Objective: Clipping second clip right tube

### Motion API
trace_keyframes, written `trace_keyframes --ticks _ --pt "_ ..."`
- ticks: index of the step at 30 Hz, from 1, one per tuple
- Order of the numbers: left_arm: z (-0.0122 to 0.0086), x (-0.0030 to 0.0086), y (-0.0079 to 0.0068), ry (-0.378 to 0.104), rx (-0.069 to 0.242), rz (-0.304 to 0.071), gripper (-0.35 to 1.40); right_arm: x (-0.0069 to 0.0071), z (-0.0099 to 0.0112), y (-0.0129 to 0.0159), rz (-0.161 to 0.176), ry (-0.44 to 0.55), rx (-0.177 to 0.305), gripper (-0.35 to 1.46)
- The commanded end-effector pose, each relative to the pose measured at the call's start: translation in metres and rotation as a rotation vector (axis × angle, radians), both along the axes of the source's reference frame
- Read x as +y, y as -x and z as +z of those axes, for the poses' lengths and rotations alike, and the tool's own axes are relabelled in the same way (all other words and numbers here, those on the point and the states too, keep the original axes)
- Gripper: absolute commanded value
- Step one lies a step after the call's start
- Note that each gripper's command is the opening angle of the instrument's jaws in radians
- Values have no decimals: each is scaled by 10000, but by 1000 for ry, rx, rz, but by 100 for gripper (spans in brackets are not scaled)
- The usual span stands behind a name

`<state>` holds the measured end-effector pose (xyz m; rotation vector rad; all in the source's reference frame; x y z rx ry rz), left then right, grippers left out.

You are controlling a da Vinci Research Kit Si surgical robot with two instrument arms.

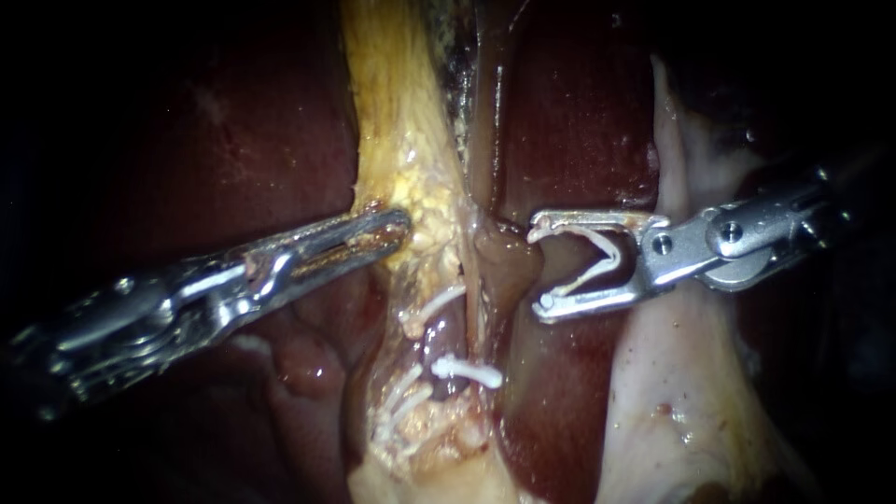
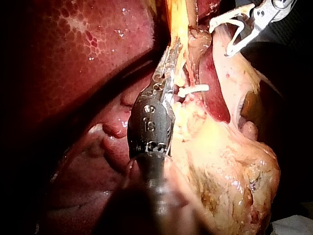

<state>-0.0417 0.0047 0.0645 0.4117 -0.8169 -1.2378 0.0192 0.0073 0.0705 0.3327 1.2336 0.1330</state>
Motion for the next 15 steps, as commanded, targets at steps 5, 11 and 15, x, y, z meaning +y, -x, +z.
trace_keyframes --ticks 5,11,15 --pt "-2 0 -1 -1 -1 1 -35 -4 1 -1 -7 0 5 60" --pt "-30 17 -26 -4 -1 -8 -35 -32 23 -21 -12 -114 -2 60" --pt "-55 28 -48 10 -12 -40 -35 -50 46 -43 -13 -198 -22 60"
